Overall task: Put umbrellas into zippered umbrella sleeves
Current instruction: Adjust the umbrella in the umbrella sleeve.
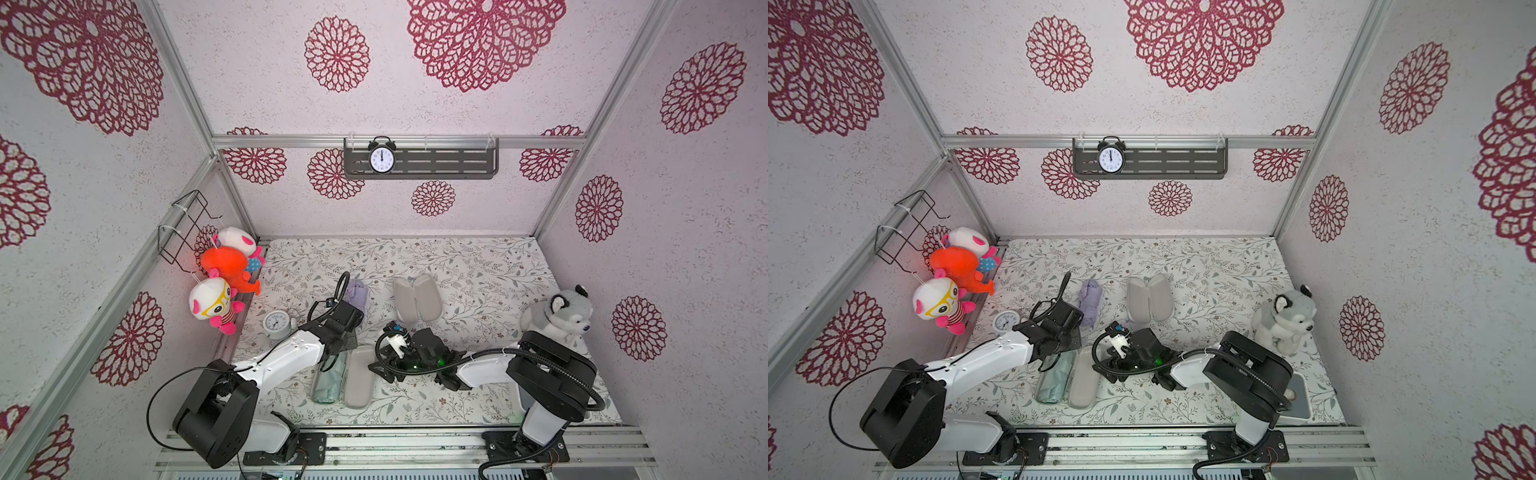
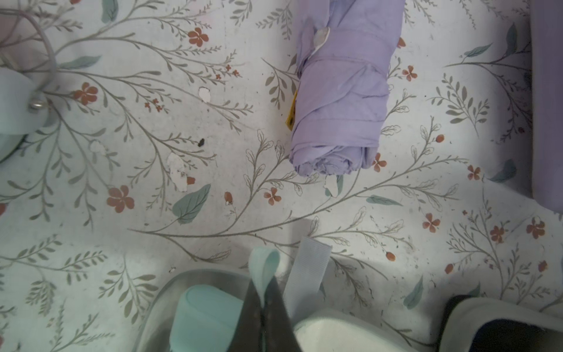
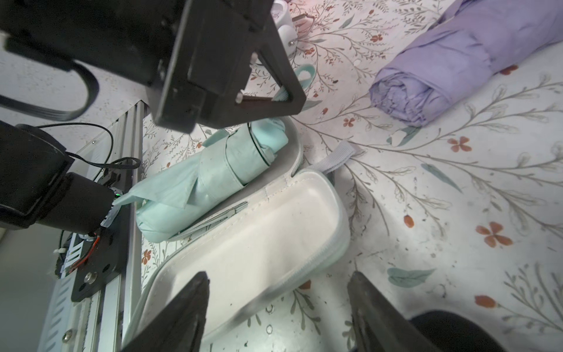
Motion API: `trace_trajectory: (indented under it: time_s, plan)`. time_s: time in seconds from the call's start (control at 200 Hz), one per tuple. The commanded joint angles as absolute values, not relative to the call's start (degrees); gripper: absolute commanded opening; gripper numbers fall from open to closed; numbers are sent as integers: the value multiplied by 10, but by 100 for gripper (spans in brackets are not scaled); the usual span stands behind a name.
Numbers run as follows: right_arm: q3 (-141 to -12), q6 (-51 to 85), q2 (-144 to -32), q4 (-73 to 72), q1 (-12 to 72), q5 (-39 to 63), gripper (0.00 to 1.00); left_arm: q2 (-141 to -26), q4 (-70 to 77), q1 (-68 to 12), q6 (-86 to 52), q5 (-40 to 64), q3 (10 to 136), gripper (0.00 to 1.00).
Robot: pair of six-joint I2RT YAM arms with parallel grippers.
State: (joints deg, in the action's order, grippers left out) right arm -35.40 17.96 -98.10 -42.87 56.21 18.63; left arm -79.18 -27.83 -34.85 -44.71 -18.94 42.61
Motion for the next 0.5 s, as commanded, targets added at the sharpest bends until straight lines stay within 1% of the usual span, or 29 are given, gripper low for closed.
trace_trajectory:
  time_s: [0.0,0.055,0.115,0.18,0.195,0.22,0.235,0.315,0.39,0.495]
  plan:
    - [-360,202,-994,-459,563,204,74,-763,-251,-392,-473,-219,401,11]
    - [-359,209,-1002,-478,564,207,74,-760,-249,-409,-474,-227,397,15]
    - [-364,209,-1010,-482,566,207,74,-762,-287,-416,-482,-261,406,15]
    - [-371,210,-1017,-481,566,205,74,-756,-294,-417,-492,-264,394,16]
    - [-372,212,-1018,-482,567,204,74,-754,-290,-418,-493,-260,388,18]
    - [-373,210,-1019,-481,566,204,74,-750,-276,-419,-493,-247,376,25]
    - [-374,210,-1020,-480,567,204,74,-748,-268,-419,-494,-239,370,26]
    - [-379,208,-1021,-471,567,196,74,-739,-242,-420,-503,-217,343,26]
    - [-381,207,-1019,-472,566,191,74,-728,-265,-420,-518,-219,340,25]
    - [-377,208,-1013,-472,566,187,74,-685,-255,-422,-531,-187,315,25]
